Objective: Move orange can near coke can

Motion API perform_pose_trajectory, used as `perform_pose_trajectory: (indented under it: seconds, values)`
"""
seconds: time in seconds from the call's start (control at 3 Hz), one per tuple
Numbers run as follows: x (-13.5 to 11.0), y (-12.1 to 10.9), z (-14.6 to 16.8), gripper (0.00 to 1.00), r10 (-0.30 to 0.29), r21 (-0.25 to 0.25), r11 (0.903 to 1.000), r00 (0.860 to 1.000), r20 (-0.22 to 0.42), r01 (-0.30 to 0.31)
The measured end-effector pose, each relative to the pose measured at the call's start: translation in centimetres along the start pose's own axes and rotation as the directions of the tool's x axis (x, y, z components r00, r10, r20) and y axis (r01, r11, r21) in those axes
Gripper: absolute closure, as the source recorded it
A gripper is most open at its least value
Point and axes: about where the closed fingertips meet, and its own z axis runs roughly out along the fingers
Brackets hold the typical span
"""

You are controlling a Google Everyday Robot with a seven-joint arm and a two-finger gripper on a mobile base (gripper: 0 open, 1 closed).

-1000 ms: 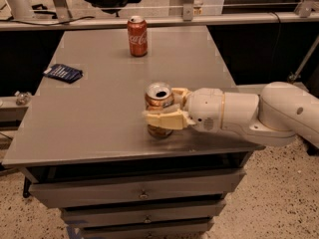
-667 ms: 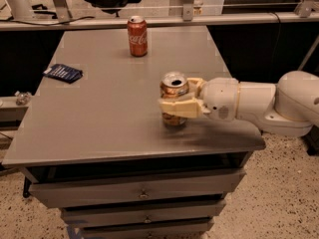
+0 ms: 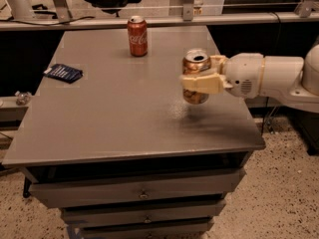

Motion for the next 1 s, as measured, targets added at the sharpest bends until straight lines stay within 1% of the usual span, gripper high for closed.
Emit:
perform_pose_trajectory:
  seconds: [0.33,0.67,1.0]
  values:
    - [0.1,0.2,0.2,1.00,-0.001,-0.005,1.0000,1.000,0.000,0.001]
    - [-0.1,0.2,0.2,1.00,-0.005,0.008,1.0000,1.000,0.003,0.005]
    - [-0.7,-2.1,0.2,1.00,-0.027,0.047,0.9985,1.000,0.009,0.026]
